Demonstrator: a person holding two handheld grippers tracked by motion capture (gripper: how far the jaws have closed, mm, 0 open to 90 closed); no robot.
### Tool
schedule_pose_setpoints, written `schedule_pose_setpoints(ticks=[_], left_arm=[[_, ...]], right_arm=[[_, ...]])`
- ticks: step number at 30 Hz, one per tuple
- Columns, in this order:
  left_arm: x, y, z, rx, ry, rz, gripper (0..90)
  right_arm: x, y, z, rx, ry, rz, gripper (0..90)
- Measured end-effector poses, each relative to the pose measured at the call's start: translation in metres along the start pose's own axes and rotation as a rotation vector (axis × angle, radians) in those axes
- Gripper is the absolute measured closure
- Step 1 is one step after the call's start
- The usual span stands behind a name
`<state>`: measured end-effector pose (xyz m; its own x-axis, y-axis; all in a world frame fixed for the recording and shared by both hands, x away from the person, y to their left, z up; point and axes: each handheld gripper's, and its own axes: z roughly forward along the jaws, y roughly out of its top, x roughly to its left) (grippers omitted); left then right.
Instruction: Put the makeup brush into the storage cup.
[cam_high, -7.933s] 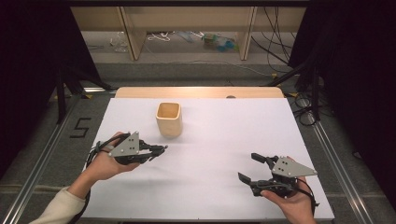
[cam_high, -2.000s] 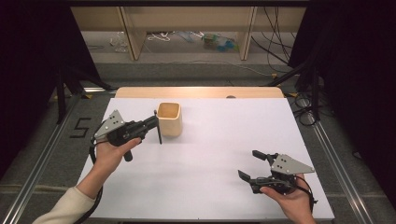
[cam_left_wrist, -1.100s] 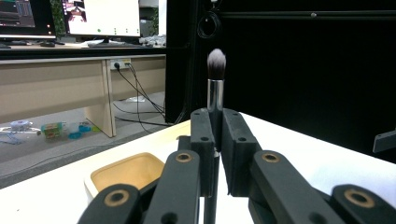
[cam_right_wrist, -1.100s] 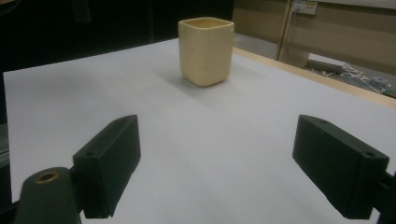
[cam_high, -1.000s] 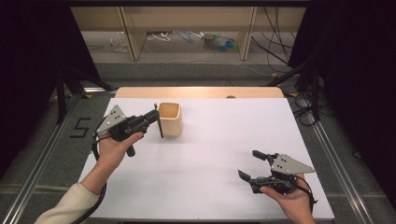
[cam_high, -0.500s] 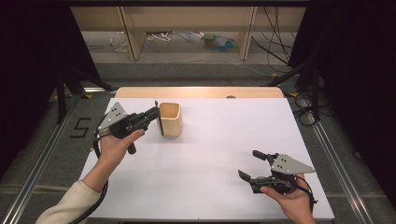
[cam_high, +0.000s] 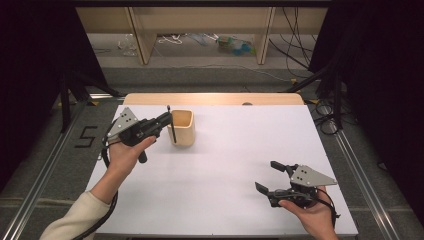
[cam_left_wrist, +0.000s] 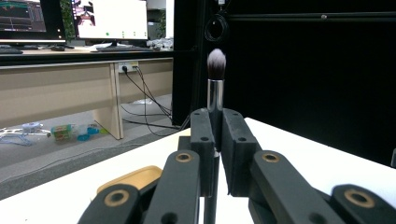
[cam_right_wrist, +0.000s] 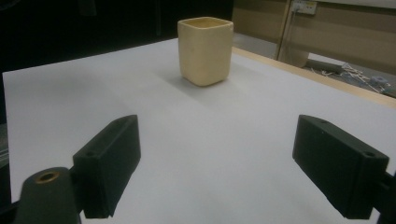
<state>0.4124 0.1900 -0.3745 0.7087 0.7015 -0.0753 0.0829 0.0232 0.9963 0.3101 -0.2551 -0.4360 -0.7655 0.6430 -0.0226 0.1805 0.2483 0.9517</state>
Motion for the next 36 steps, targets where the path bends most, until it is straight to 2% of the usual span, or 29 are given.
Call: schedule_pose_setpoints(ticks=[1,2,5,6,7,8,12,14,16,17,19,23,25,28,29,30,36], left_arm=[[0.0001,0.0002,0.0004,0.001,-0.003,0.001,84.0],[-0.0002,0.0004,0.0009,-0.001,-0.002,-0.002,84.0],[-0.0003,0.0011,0.0019,-0.001,0.001,-0.003,84.0],[-0.0002,0.0013,0.0023,-0.001,0.002,-0.003,84.0],[-0.0004,0.0013,0.0027,-0.001,0.003,-0.006,84.0],[-0.0004,0.0015,0.0028,0.001,0.006,0.000,84.0],[0.0000,0.0016,0.0042,-0.003,0.005,0.000,84.0],[0.0005,0.0019,0.0046,-0.003,0.006,0.000,84.0],[0.0008,0.0021,0.0048,-0.002,0.009,-0.001,84.0],[0.0010,0.0024,0.0046,0.002,0.012,0.001,84.0],[0.0013,0.0025,0.0053,-0.004,0.011,-0.003,84.0],[0.0020,0.0034,0.0062,-0.005,0.010,-0.001,84.0],[0.0022,0.0038,0.0071,-0.007,0.011,0.000,84.0],[0.0025,0.0045,0.0085,-0.008,0.013,0.005,84.0],[0.0025,0.0048,0.0088,-0.009,0.013,0.005,84.0],[0.0025,0.0050,0.0092,-0.010,0.014,0.003,84.0],[0.0027,0.0057,0.0100,-0.008,0.019,0.003,84.0]], right_arm=[[0.0013,-0.0002,0.0002,0.005,0.007,0.019,16.5],[0.0009,0.0005,-0.0021,0.034,0.008,0.017,16.4],[-0.0003,0.0003,-0.0014,0.019,-0.002,-0.001,16.5],[0.0009,0.0005,-0.0021,0.035,0.007,0.019,16.4],[0.0009,0.0005,-0.0021,0.034,0.008,0.019,16.4],[-0.0002,0.0004,-0.0015,0.017,-0.002,-0.001,16.4],[-0.0001,0.0001,-0.0008,0.011,0.001,0.000,16.5],[0.0004,0.0005,-0.0018,0.027,0.006,0.009,16.4],[-0.0001,0.0003,-0.0015,0.021,0.002,0.001,16.4],[-0.0002,-0.0003,0.0002,0.000,0.005,0.002,16.4],[-0.0001,0.0004,-0.0013,0.018,0.003,0.000,16.5],[-0.0001,0.0003,-0.0014,0.019,0.001,-0.001,16.5],[0.0000,-0.0003,0.0002,0.000,0.007,0.006,16.4],[-0.0001,-0.0003,0.0001,0.000,0.005,0.002,16.5],[0.0011,-0.0002,-0.0005,0.012,0.011,0.021,16.5],[-0.0002,-0.0003,0.0000,-0.002,0.006,0.001,16.4],[-0.0004,-0.0005,0.0001,-0.002,0.005,0.003,16.4]])
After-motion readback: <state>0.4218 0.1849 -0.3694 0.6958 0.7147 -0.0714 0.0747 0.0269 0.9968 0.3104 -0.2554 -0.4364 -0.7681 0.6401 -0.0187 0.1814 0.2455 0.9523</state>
